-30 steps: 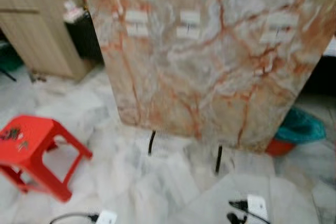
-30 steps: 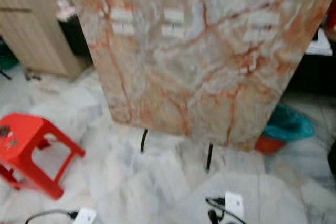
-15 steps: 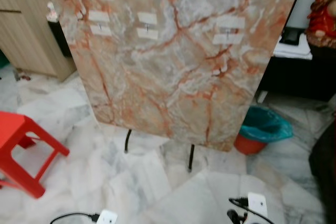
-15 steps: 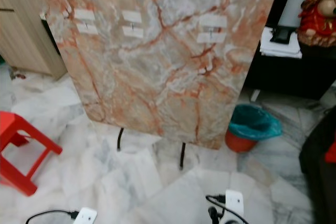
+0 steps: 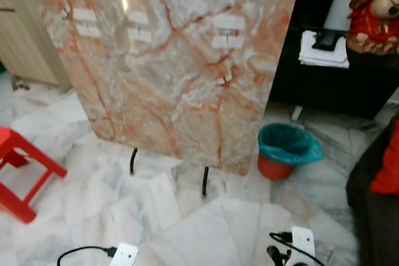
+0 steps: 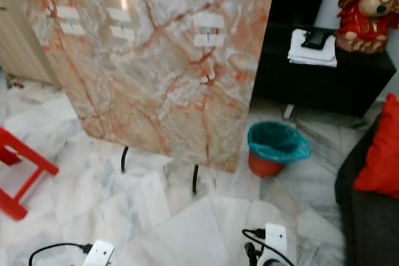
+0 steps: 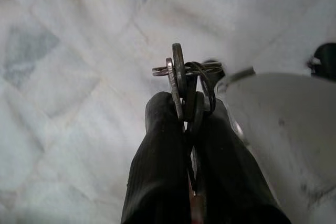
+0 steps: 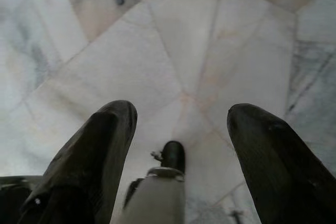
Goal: Hang keys on a hook
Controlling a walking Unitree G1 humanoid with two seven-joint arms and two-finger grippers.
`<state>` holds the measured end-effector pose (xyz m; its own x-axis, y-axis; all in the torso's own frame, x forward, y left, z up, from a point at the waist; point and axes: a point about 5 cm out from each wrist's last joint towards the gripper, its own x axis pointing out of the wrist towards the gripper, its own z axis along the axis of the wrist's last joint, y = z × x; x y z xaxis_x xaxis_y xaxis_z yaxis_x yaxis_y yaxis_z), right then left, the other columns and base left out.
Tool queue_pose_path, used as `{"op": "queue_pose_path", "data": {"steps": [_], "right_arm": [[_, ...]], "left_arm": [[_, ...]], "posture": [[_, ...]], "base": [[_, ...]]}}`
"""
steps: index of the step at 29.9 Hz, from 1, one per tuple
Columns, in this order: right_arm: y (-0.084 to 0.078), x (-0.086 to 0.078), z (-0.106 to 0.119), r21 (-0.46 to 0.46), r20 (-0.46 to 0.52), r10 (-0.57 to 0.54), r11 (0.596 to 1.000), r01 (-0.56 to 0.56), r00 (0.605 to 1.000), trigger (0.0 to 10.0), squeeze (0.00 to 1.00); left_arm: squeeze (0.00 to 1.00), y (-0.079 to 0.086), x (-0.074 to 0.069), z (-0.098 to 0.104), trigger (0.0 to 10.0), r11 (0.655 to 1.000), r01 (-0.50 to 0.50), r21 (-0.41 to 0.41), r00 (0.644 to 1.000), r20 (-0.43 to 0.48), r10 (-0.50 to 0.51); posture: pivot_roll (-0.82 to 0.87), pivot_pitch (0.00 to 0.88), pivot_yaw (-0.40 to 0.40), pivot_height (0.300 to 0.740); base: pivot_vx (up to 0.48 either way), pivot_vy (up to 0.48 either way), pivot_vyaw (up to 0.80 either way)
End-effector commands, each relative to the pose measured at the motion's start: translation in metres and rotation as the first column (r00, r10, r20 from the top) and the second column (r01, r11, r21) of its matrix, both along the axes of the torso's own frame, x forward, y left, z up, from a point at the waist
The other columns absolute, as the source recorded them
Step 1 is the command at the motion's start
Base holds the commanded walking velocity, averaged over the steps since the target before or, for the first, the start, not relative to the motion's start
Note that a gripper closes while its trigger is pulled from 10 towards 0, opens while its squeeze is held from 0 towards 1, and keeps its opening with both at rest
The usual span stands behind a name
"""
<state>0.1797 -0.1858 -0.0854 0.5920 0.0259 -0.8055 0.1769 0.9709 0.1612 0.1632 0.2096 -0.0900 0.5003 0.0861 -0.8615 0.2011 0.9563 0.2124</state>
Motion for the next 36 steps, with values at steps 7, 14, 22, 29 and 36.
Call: {"op": "queue_pose_path", "data": {"steps": [7,14,22,29,36], "right_arm": [[0.0017,-0.0019,-0.0013,0.012,-0.010,-0.015,1.000,0.015,1.000,10.0,0.00],[0.0020,-0.0016,-0.0012,0.010,-0.015,-0.002,1.000,0.002,1.000,10.0,0.00],[0.0020,-0.0010,-0.0009,0.010,-0.008,-0.007,1.000,0.007,1.000,10.0,0.00],[0.0014,-0.0009,-0.0008,0.010,-0.008,-0.011,1.000,0.011,1.000,10.0,0.00],[0.0009,-0.0008,-0.0006,0.014,-0.008,-0.007,1.000,0.007,1.000,10.0,0.00]], "left_arm": [[0.00,0.0029,-0.0007,0.0002,10.0,1.000,-0.013,-0.009,1.000,-0.002,0.013],[0.00,0.0017,-0.0014,-0.0003,10.0,1.000,-0.009,-0.010,1.000,-0.006,0.009],[0.00,0.0028,-0.0026,-0.0005,10.0,1.000,-0.008,-0.009,1.000,-0.007,0.008],[0.00,0.0024,-0.0025,-0.0006,10.0,1.000,-0.006,-0.009,1.000,-0.005,0.006],[0.00,0.0034,0.0048,0.0030,10.0,1.000,-0.007,0.022,0.999,0.035,0.006]], "posture": [[0.05,0.036,-0.010,0.740],[0.04,0.040,-0.010,0.740],[0.04,0.035,-0.010,0.740],[0.04,0.032,-0.013,0.740],[0.04,0.032,-0.017,0.740]], "base": [[0.300,0.000,0.00],[0.385,0.000,-0.52],[0.395,0.000,0.00],[0.394,0.000,0.00],[0.052,0.000,-0.23]]}}
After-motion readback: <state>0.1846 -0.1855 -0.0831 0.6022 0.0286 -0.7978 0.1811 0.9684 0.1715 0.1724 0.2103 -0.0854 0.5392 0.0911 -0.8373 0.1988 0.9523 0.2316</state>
